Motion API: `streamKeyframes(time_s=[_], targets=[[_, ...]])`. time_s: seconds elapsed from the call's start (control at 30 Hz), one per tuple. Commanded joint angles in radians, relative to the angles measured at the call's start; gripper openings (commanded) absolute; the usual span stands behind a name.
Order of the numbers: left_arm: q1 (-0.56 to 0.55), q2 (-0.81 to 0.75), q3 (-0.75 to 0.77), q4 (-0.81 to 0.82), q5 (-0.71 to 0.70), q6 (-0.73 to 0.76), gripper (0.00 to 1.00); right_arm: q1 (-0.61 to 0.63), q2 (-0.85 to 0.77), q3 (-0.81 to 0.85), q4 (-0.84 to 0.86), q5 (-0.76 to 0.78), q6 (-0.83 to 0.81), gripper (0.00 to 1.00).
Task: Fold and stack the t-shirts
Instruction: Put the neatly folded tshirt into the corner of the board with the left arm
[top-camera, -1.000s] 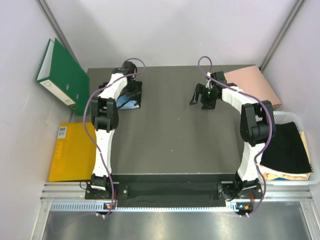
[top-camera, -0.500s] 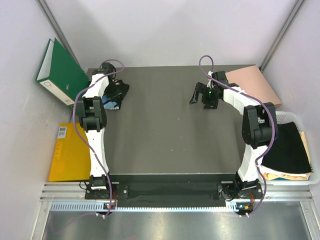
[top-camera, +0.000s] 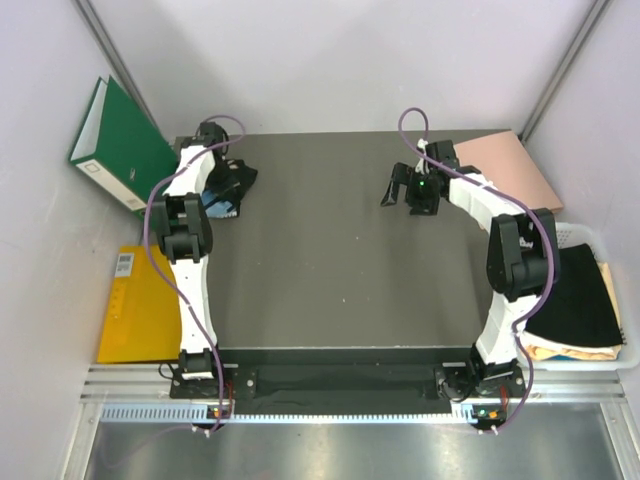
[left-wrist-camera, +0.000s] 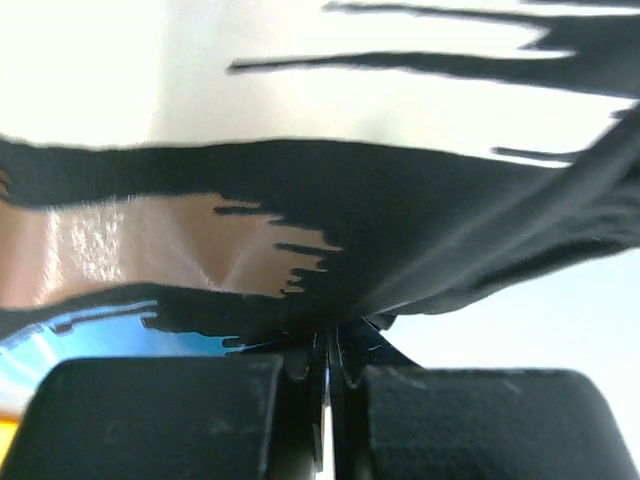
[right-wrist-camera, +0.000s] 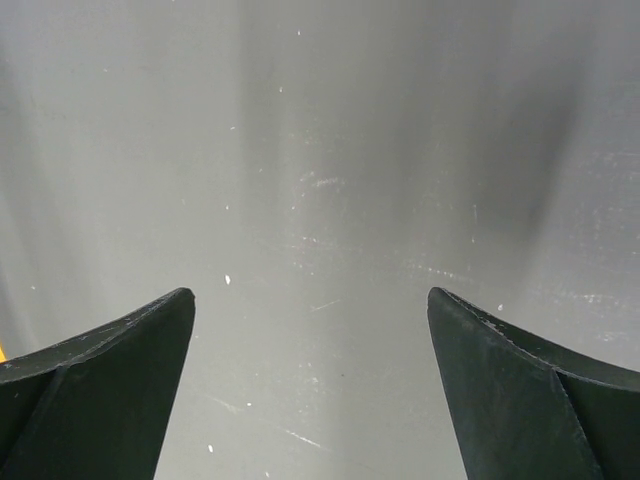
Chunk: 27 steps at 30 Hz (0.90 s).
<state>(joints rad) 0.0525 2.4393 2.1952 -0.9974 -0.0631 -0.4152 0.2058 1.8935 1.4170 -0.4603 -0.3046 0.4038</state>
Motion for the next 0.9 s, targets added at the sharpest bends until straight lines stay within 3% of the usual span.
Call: streamKeyframes(time_s=[0.0,0.13,0.17,0.2,0.23,0.27,0.4,0.5,0.87], targets=[[0.014,0.053,0.142,0.016,0.003,0.010,0.00,-0.006,-0.066,0.016,-0.003,0.025,-0.033,1.00],[0.010,0.073,0.152,0.040,0.101,-0.002,0.02,-0.006,-0.079,0.004,-0.005,0.032,-0.039,0.99],[0.009,0.061,0.143,0.066,0.121,-0.004,0.29,-0.005,-0.085,0.002,-0.005,0.033,-0.042,1.00],[0.006,0.044,0.106,0.083,0.150,-0.002,0.44,-0.006,-0.086,0.000,-0.006,0.036,-0.042,1.00],[-0.003,-0.004,0.078,0.104,0.158,0.000,0.65,-0.008,-0.089,-0.003,-0.008,0.038,-0.046,1.00],[-0.008,-0.034,0.049,0.124,0.160,0.001,0.99,-0.006,-0.094,-0.004,-0.008,0.041,-0.048,0.99],[-0.034,-0.234,-0.159,0.265,0.201,0.001,0.99,-0.006,-0.103,-0.018,-0.003,0.048,-0.049,1.00],[-0.098,-0.318,-0.210,0.281,0.213,0.016,0.99,-0.006,-0.103,-0.024,0.003,0.048,-0.048,1.00],[-0.449,-0.275,-0.241,0.235,0.296,0.061,0.99,-0.006,-0.135,-0.038,0.012,0.084,-0.063,1.00]])
